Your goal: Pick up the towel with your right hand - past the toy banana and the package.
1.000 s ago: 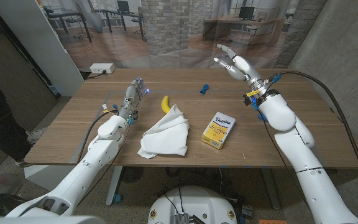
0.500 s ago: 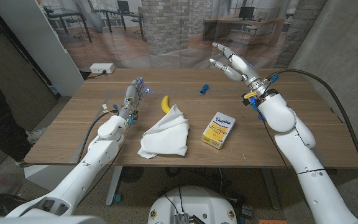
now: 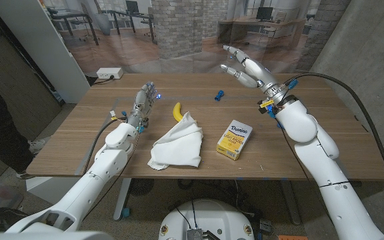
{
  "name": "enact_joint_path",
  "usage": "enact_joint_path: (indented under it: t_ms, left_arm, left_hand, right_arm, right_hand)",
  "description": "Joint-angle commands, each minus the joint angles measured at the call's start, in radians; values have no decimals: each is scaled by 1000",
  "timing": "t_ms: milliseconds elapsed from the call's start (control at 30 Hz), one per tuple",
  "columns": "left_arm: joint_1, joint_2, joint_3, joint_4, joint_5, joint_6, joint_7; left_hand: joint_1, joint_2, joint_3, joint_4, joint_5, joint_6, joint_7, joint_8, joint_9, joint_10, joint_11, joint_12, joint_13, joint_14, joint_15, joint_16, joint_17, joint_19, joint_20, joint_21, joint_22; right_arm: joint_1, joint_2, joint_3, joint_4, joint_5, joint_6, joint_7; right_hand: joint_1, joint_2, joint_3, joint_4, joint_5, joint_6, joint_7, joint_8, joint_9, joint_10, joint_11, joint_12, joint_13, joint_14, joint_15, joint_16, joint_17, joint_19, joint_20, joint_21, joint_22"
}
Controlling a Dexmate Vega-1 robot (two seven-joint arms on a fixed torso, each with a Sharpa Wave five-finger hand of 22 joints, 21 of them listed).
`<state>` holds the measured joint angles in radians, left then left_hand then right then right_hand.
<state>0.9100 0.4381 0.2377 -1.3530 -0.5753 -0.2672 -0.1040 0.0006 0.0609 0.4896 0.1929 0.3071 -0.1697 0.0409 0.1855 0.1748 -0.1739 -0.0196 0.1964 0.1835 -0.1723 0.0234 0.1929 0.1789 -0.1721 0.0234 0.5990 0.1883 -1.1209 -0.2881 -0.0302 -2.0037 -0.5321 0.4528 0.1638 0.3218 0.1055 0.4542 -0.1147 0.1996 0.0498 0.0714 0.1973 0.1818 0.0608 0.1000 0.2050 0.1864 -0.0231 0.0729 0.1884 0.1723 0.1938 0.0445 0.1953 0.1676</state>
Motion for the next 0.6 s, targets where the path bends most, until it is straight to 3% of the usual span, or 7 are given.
enact_joint_path:
  t_ms: [33,600]
  left_arm:
    - [-17,-3,7,18,6,6,-11]
    - [-33,-15,4,51,9,2,-27]
  left_hand:
    - [4,126,6,2,4,-165,-4,-2,1,-165,2,4,3,-202,3,4,5,-165,7,-3,1]
    - [4,126,6,2,5,-165,-5,-2,1,-165,4,4,3,-202,3,4,5,-164,7,-4,2]
  right_arm:
    - [0,-13,-12,-8,-19,28,18]
    - [7,-25,-34,-23,-90,49,29]
  right_hand:
    - [12,0,5,-9,-3,-2,-1,-5,3,2,-1,-4,1,4,-1,0,2,4,-2,1,3]
    - [24,-3,8,-21,-5,-3,0,-6,3,2,-4,-5,1,3,-4,-1,2,4,-3,0,2]
